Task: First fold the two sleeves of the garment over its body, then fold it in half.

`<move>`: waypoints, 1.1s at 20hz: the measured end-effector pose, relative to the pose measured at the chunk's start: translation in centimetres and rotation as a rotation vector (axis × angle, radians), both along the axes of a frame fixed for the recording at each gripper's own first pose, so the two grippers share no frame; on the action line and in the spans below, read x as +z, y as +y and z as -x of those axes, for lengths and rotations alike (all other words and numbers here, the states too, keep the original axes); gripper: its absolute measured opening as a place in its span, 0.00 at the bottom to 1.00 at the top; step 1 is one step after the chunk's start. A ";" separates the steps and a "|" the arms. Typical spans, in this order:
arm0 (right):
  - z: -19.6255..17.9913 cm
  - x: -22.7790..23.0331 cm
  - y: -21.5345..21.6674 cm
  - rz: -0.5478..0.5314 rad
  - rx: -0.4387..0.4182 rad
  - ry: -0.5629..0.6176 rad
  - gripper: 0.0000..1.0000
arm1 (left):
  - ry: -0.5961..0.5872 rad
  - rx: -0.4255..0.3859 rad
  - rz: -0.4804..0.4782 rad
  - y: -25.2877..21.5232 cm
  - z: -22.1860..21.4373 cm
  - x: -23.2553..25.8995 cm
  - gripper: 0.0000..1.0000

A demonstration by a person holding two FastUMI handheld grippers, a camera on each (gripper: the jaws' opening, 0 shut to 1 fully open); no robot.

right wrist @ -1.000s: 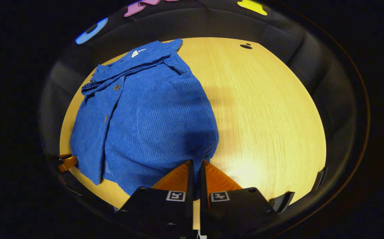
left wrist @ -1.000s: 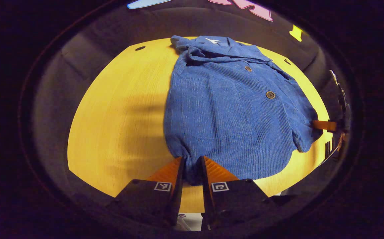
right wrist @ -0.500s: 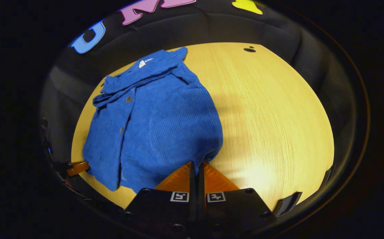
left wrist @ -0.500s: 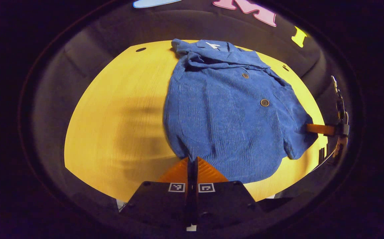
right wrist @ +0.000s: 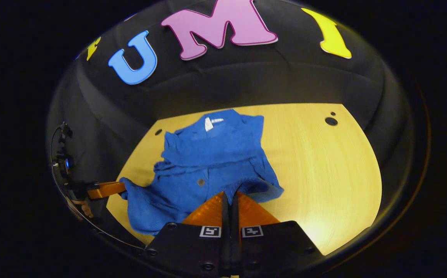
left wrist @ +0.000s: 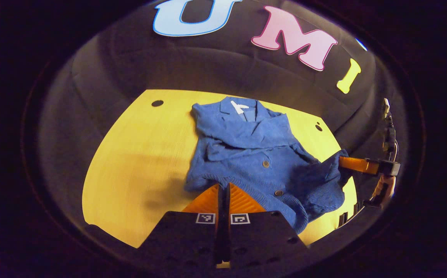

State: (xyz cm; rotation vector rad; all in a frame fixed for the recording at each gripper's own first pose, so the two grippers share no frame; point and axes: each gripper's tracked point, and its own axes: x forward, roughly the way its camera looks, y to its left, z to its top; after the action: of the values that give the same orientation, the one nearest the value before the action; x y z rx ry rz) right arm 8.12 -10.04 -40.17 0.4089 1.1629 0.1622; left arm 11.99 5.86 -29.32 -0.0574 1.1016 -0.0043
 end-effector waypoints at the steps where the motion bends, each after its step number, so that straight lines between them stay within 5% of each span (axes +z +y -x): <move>1: -2.1 -0.1 0.2 -0.011 -0.003 -0.022 0.05 | -0.025 -0.017 -0.016 0.2 -2.2 0.4 0.00; 5: -11.0 -1.7 -1.5 0.074 0.076 -0.141 0.05 | -0.158 -0.088 -0.110 1.7 -12.8 1.4 0.00; 9: -19.9 -5.6 -3.5 0.150 0.046 -0.221 0.05 | -0.205 -0.077 -0.180 4.8 -23.3 -1.6 0.00; 15: -25.6 -16.8 -6.5 0.344 0.063 -0.188 0.06 | -0.186 -0.053 -0.260 8.4 -33.9 -9.3 0.02; 16: -25.9 -18.6 -7.0 0.384 0.061 -0.193 0.14 | -0.195 -0.064 -0.284 8.5 -34.8 -10.1 0.05; 18: -25.6 -19.8 -8.9 0.460 0.060 -0.169 0.49 | -0.202 -0.065 -0.292 7.8 -35.1 -11.0 0.18; 20: -25.2 -18.8 -9.2 0.466 0.038 -0.191 0.83 | -0.223 -0.023 -0.299 7.3 -34.5 -10.0 0.87; 22: -25.3 -16.4 -10.4 0.462 -0.005 -0.279 1.00 | -0.284 0.006 -0.276 6.4 -33.8 -8.6 0.84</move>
State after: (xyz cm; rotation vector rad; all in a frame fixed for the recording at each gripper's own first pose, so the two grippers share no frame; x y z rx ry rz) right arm 33.39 -20.45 -56.62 -0.0211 0.8887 -0.0550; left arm 45.75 12.24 -37.89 0.1834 0.8103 0.1409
